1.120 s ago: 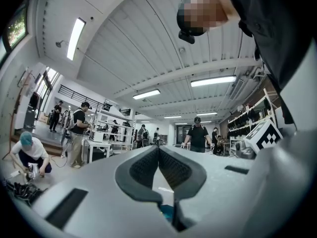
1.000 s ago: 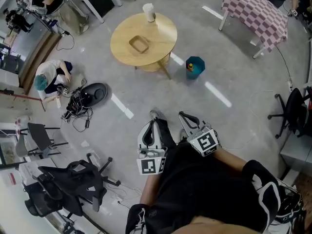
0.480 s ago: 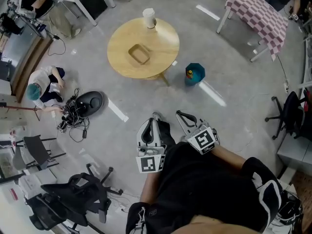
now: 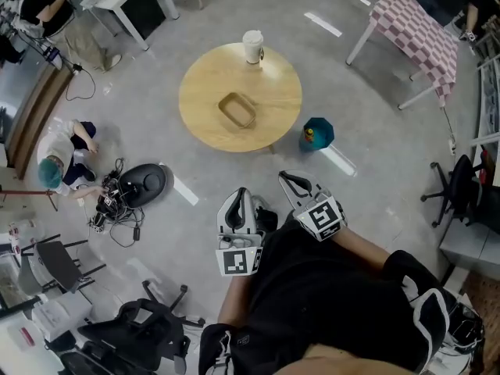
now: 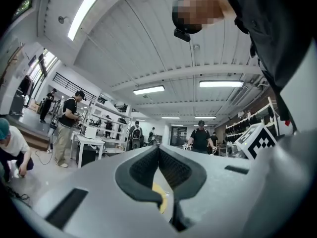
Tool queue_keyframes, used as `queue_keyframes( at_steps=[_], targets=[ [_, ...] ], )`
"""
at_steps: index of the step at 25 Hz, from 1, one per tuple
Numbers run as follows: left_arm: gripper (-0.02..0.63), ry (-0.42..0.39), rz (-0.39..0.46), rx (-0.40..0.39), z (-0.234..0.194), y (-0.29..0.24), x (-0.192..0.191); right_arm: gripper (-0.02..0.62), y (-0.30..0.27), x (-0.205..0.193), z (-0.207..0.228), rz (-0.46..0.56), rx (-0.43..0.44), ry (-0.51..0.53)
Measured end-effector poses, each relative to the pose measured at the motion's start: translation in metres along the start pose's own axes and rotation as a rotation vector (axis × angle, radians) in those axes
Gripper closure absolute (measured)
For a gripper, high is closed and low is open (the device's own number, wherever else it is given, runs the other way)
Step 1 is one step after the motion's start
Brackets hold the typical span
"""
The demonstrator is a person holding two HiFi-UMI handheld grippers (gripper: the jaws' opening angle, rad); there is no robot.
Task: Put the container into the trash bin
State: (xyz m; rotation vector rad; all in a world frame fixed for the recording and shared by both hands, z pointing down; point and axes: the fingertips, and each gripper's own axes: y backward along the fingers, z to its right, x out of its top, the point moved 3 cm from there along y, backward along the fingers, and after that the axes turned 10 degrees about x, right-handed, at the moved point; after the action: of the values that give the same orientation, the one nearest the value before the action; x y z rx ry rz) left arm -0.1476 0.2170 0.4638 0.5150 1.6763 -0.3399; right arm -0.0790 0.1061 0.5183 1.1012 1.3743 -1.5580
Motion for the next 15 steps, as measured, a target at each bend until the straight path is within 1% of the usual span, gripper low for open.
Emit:
queue_keyframes(
  at_steps=[2, 5, 9, 15],
  targets=[
    [0.595, -0.012, -0.018, -0.009, -0.016, -0.014, -0.002, 0.568, -0.020, 0.008, 0.007, 0.004, -0.007, 0.003],
    [0.595, -0.012, -0.025, -0.017, -0.032, -0.028, 0.000, 0.568, -0.044, 0.012, 0.018, -0.031, -0.006, 0.009],
    [0.597, 0.021, -0.047, -0.016, -0.045, -0.044, -0.008, 0.568, -0.070, 0.007, 0.034, -0.088, 0.002, 0.027],
    [0.596, -0.011, -0.040, -0.015, -0.058, -0.077, -0.004, 0.566, -0.116, -0.005, 0.069, -0.183, 0.031, 0.066]
  ],
)
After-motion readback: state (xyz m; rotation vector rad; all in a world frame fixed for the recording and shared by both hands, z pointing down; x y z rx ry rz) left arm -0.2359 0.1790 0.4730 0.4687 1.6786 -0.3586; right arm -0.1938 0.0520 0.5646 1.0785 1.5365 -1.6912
